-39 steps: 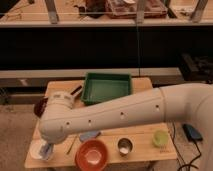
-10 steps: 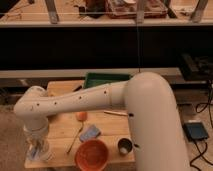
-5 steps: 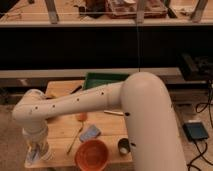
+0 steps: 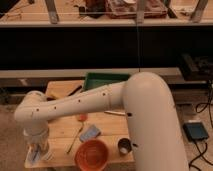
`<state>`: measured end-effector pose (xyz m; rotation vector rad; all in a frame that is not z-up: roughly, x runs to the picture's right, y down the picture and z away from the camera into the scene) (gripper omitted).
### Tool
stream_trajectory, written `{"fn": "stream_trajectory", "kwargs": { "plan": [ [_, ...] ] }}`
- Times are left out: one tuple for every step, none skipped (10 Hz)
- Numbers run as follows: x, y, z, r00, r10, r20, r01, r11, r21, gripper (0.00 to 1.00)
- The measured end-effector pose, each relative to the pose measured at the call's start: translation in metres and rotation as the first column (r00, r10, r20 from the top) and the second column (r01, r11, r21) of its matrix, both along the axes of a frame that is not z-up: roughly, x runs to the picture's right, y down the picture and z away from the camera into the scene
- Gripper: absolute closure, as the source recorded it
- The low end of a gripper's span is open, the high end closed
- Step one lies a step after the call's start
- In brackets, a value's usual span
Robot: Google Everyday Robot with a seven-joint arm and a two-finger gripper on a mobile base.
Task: Place towel in paper cup
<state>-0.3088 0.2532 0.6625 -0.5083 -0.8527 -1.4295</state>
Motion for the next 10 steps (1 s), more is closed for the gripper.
{"fn": "stream_trajectory", "kwargs": {
  "plan": [
    [0.001,0.000,-0.001,1.000,0.001,0.000,-0.001,1.0000,0.003,0.23],
    [0.001,0.000,-0.001,1.000,0.001,-0.001,-0.001,1.0000,0.005,0.20],
    [0.002,-0.001,-0.001,1.000,0.004,-0.002,-0.004,1.0000,0.008,0.20],
    [0.003,-0.001,-0.002,1.000,0.009,-0.003,-0.009,0.9999,0.014,0.20],
    [0.005,-0.003,-0.003,1.000,0.021,-0.010,-0.021,0.9994,0.027,0.20],
    [0.007,-0.005,-0.004,0.999,0.033,-0.015,-0.032,0.9987,0.038,0.20],
    [0.011,-0.009,-0.006,0.998,0.064,-0.021,-0.063,0.9958,0.066,0.20],
    [0.016,-0.014,-0.010,0.995,0.100,-0.022,-0.097,0.9898,0.104,0.20],
    [0.020,-0.020,-0.016,0.991,0.133,-0.020,-0.129,0.9807,0.147,0.20],
    [0.025,-0.027,-0.022,0.986,0.164,-0.017,-0.158,0.9679,0.196,0.20]
  ]
}}
